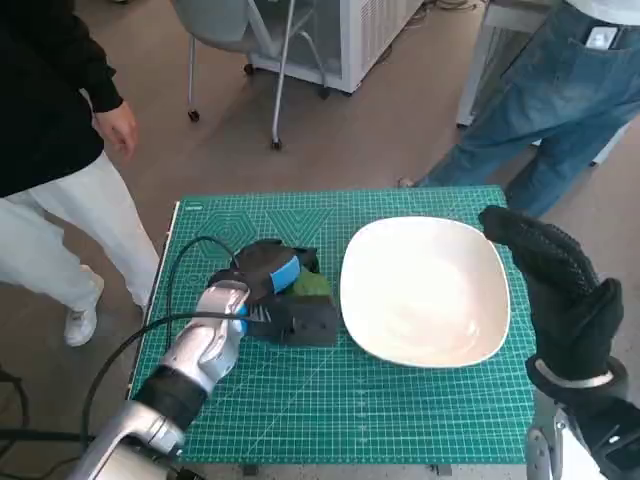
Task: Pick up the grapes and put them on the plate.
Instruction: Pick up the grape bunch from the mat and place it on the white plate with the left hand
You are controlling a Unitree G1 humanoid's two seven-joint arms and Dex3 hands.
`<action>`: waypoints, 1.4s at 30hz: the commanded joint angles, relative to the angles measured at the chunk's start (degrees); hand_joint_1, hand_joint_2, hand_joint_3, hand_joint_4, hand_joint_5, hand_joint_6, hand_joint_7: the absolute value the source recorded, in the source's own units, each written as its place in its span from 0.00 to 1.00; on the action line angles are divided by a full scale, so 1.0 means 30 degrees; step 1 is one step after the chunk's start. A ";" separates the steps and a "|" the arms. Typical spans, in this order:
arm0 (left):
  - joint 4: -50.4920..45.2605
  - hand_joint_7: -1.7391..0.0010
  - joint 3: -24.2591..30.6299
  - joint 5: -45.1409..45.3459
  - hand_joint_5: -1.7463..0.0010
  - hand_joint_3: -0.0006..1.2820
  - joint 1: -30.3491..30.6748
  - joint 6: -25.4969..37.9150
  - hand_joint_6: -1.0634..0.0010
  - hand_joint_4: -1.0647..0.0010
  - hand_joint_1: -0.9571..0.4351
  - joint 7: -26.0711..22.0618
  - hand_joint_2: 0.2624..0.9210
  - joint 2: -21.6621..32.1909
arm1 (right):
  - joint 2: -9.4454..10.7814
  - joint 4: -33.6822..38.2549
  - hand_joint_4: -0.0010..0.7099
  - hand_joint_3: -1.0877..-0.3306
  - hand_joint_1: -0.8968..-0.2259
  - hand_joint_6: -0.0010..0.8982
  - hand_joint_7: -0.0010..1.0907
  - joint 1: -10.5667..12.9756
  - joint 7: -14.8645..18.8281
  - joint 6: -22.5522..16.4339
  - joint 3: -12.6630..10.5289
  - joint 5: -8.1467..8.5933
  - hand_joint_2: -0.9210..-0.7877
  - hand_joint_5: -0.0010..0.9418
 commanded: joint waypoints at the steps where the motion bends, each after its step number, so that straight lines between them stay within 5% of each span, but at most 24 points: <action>1: -0.2501 0.43 0.0453 0.0297 0.14 0.13 0.0811 0.0422 0.42 0.49 0.69 -0.0686 1.00 0.0720 | 0.0114 0.0278 0.50 0.61 0.49 0.01 0.61 0.0137 -0.0113 0.0008 0.0032 -0.0192 0.00 0.00; 18: -0.7253 0.38 0.1789 0.0779 0.30 0.06 0.2205 0.0774 0.43 0.32 0.69 -0.1241 0.99 0.1753 | 0.0234 0.0442 0.50 0.60 0.50 0.01 0.62 0.0046 -0.0160 -0.0175 0.0058 -0.0181 0.00 0.00; 42: -0.9682 0.35 0.2619 0.1443 0.33 0.05 0.2821 0.0294 0.43 0.31 0.69 -0.1212 1.00 0.1797 | 0.0343 0.0489 0.50 0.60 0.51 0.00 0.63 -0.0026 -0.0225 -0.0283 -0.0035 -0.0281 0.00 0.00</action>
